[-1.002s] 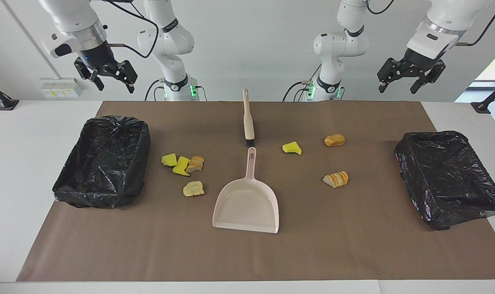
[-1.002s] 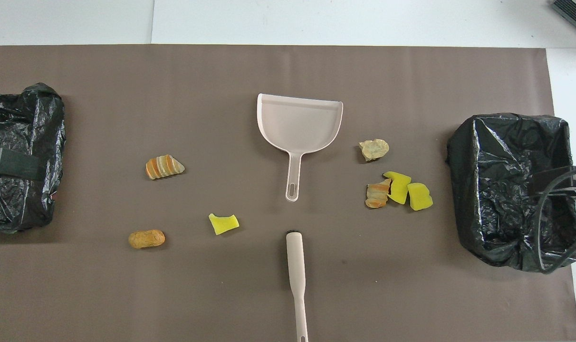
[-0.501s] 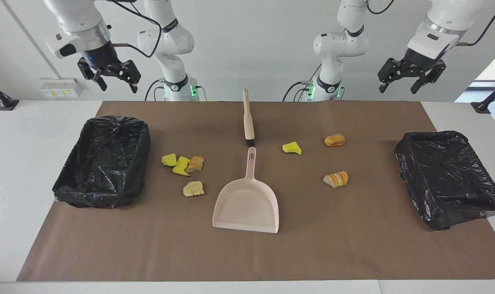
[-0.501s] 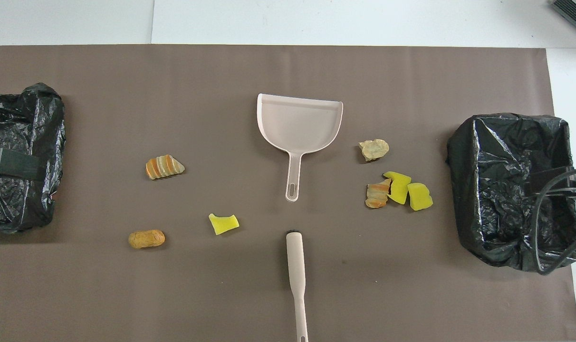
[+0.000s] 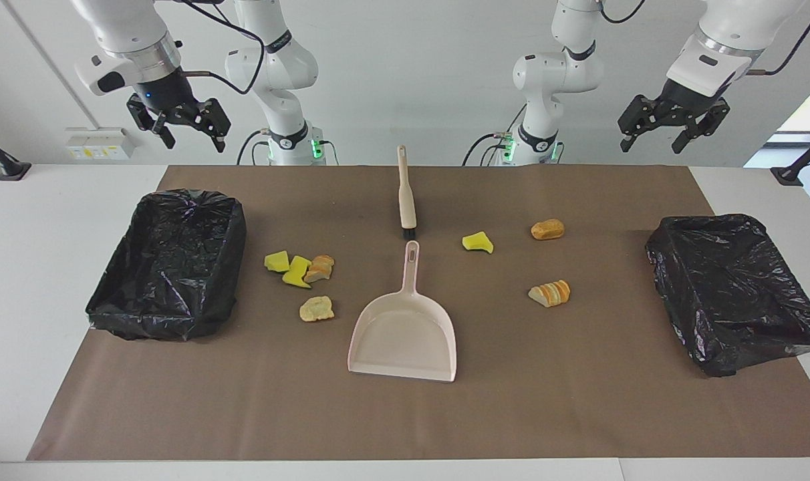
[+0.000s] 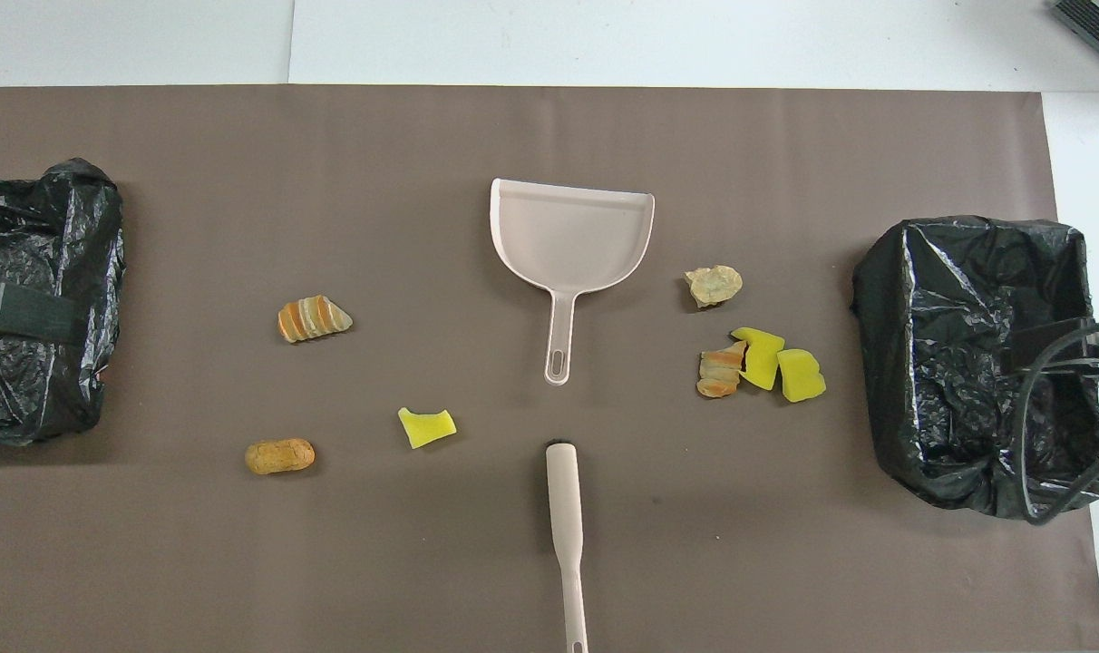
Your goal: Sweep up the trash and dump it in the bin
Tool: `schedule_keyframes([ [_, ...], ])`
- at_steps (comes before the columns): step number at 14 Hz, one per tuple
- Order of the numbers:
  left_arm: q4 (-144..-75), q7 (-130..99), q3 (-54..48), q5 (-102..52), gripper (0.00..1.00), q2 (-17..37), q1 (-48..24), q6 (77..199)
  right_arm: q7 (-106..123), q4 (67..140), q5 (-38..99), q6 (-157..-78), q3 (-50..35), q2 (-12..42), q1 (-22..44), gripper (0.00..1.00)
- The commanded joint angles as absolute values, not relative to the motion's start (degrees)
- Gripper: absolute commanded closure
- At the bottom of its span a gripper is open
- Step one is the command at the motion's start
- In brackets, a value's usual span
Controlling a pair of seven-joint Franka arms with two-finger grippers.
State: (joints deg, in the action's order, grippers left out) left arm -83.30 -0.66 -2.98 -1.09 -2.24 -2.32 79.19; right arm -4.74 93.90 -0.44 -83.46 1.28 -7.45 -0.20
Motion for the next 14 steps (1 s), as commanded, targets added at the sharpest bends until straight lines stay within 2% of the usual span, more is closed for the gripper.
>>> schedule_keyframes([
  [1,-84.8,-0.8,-3.3,-1.6,0.0,-3.6,-1.6,79.4,-4.2,93.8,0.7,-84.0,1.4,-7.5,-0.4,0.0],
  [14,-85.1,-1.3,-4.4,-1.7,0.0,-3.7,-2.9,79.1,-4.2,93.9,0.7,-84.1,1.4,-7.5,-0.4,0.0],
])
